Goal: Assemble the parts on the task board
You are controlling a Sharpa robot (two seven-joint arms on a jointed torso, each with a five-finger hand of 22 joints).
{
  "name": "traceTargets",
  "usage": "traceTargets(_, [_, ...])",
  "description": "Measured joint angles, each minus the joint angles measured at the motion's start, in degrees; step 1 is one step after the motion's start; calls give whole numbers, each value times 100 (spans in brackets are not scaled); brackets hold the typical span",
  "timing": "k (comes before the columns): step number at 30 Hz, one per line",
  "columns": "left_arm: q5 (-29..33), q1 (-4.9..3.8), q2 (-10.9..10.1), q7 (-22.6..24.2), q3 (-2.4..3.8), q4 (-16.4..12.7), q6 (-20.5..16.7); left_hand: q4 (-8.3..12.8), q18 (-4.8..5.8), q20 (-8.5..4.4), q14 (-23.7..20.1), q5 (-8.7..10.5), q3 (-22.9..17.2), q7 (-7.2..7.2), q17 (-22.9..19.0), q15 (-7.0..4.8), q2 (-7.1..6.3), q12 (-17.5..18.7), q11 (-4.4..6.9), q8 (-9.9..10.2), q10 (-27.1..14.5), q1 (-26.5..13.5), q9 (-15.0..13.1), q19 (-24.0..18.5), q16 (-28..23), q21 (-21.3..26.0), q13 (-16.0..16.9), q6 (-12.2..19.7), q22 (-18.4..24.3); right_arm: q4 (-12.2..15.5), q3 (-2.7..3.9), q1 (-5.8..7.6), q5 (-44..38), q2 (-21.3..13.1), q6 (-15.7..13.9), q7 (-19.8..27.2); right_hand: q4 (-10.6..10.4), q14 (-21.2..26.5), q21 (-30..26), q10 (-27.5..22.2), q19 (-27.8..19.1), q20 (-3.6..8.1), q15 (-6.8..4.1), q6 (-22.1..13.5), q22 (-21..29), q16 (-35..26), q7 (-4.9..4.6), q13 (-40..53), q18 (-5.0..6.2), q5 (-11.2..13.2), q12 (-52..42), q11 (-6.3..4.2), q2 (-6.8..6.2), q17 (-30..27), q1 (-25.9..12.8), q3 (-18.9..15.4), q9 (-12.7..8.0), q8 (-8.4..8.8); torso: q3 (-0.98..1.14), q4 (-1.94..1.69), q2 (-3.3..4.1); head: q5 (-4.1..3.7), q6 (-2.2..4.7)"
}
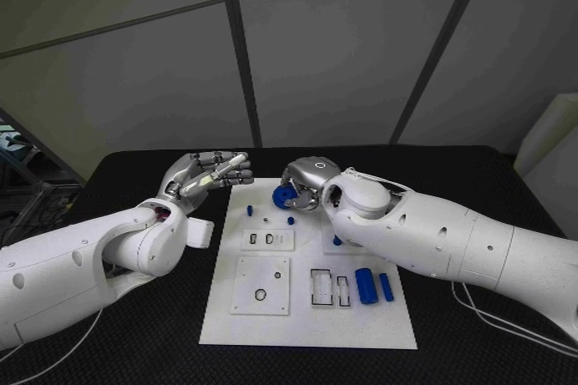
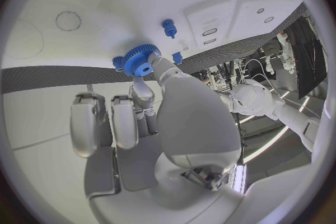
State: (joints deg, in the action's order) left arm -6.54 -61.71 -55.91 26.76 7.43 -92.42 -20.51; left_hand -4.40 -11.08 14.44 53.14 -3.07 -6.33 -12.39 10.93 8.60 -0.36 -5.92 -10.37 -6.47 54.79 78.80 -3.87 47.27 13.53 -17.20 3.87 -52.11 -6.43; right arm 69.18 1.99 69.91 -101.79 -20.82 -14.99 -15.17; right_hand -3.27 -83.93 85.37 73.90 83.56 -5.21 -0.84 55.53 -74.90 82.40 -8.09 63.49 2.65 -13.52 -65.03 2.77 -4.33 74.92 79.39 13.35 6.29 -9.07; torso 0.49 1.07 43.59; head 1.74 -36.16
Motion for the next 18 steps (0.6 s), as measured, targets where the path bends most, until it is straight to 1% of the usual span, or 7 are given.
traceTargets(3, [0,-4,13,1,3,2,-1,0,-1,20,0,0,0,0,0,0,0,0,0,0,0,0,0,-20,0,0,0,0,7,-43,-3,2,-12,34,23,-2,-15,0,0,-32,0,0,0,-35,0,0,-29,-13,0,0,20,31,-44,0,-44,16,0,32,0,1,0,8,-10])
traceTargets(5, [0,-6,24,1,4,2,-1,0,0,20,-11,0,0,0,1,11,0,0,0,0,0,0,0,-20,0,0,0,0,7,-63,-8,2,-17,49,40,-3,-15,0,0,-34,0,0,0,-55,0,0,-48,-26,0,0,36,33,-43,0,-44,17,-4,66,0,1,0,12,-16])
traceTargets(8, [0,-10,34,1,4,1,-1,0,0,20,-20,0,0,0,0,20,0,0,0,0,0,0,0,-20,0,0,0,0,7,-96,-15,2,-23,72,71,-6,-13,-1,0,-74,0,0,1,-129,0,0,-75,-54,0,0,80,74,-66,-1,-69,46,-24,116,2,1,0,18,-26])
traceTargets(11, [0,-13,40,1,4,1,-1,0,0,20,-20,0,0,0,1,20,0,0,0,0,0,0,0,-20,0,0,0,0,7,-126,-18,1,-27,90,100,-7,-3,-1,0,-124,-17,-17,1,-398,0,24,-120,-87,0,50,116,124,-74,-1,-78,77,-91,285,3,4,0,20,-31])
traceTargets(13, [0,-15,41,1,5,2,0,0,0,20,-20,0,0,0,1,20,0,0,0,0,0,0,0,-20,0,0,1,0,6,-141,-19,-1,-28,99,120,-7,-9,-1,0,-124,-22,-21,1,-632,0,24,-107,-87,0,55,116,123,-72,-1,-76,84,-157,438,3,7,0,21,-31])
traceTargets(14, [0,-15,42,1,5,2,0,0,0,20,-20,0,0,0,1,20,0,0,0,0,0,0,0,-20,0,0,1,0,7,-148,-19,-1,-28,104,128,-6,-9,-1,0,-124,-22,-22,1,-724,0,24,-118,-87,0,73,116,123,-87,-1,-91,84,-177,494,4,7,0,21,-31])
traceTargets(18, [0,-17,44,1,5,6,0,0,0,20,-20,0,0,-20,-5,20,0,0,0,0,0,0,0,-20,-22,0,1,-20,13,-167,-19,-1,-30,109,176,-6,-14,-23,0,-144,-34,-34,23,-860,0,24,-122,-96,0,104,116,143,-149,-1,-153,79,-205,543,5,7,0,24,-27])
